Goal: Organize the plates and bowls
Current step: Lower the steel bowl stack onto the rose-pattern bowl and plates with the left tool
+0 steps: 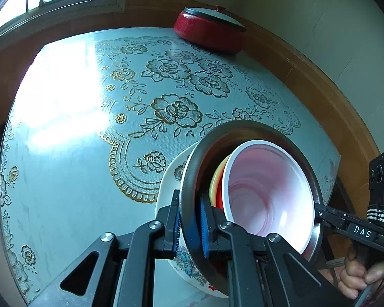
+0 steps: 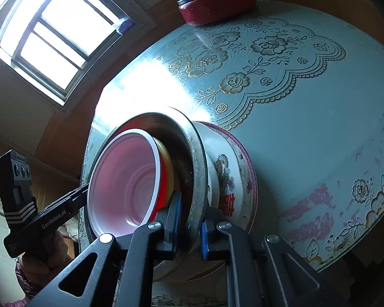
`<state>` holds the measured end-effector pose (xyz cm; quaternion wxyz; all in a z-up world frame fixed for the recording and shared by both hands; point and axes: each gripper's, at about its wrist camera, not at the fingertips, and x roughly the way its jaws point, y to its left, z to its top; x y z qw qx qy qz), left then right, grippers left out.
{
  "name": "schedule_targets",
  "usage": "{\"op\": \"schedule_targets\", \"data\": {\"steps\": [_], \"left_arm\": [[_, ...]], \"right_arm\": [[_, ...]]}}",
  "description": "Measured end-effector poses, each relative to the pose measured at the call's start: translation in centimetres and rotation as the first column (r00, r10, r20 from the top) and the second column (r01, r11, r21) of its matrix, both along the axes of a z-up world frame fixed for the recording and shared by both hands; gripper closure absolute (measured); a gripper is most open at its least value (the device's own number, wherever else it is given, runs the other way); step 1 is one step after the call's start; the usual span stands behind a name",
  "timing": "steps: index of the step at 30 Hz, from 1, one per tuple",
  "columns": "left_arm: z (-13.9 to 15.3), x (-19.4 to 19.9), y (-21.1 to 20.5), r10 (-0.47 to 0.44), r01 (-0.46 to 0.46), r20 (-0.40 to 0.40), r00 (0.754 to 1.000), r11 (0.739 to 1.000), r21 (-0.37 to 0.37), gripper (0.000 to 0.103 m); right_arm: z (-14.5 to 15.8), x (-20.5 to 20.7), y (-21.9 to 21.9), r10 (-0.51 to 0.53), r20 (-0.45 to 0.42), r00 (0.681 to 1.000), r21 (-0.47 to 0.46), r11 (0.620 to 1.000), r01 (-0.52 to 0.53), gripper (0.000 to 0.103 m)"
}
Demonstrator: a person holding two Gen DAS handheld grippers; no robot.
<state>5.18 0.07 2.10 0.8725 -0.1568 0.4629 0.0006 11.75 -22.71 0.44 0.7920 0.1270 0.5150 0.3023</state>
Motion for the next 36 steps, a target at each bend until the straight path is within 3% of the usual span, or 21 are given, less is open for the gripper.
{"op": "schedule_targets", "data": {"steps": [15,28,32,36], "left_arm": [[-1.4,1.3,1.1,-0.176,0.175,-0.025,0.984,0.984,-0.029,0.090],[-1.5,1.6,1.3,-0.211,0.211,-0.012,0.977,0.977,-0.028,0.089],[-1.2,1.3,1.1,-0.210,0.210,-0.002,0.978,0.978,-0.001,0.088],[-1.0,1.1,1.1,-0.205,0.205,0.007,0.979,0.979,0.007,0.087]], "right_arm": [[-0.6,-2.7,0.5,-0.212,-0.012,0.977,-0.020,0.977,0.212,0.090],[-0.7,-2.9,0.4,-0.258,-0.009,0.966,-0.025,0.966,0.258,0.090],[0.2,-3.2,0.0,-0.272,0.012,0.962,-0.010,0.962,0.272,0.081],[0.9,-3.7,-0.7,-0.290,0.033,0.956,-0.006,0.957,0.290,0.080]]}}
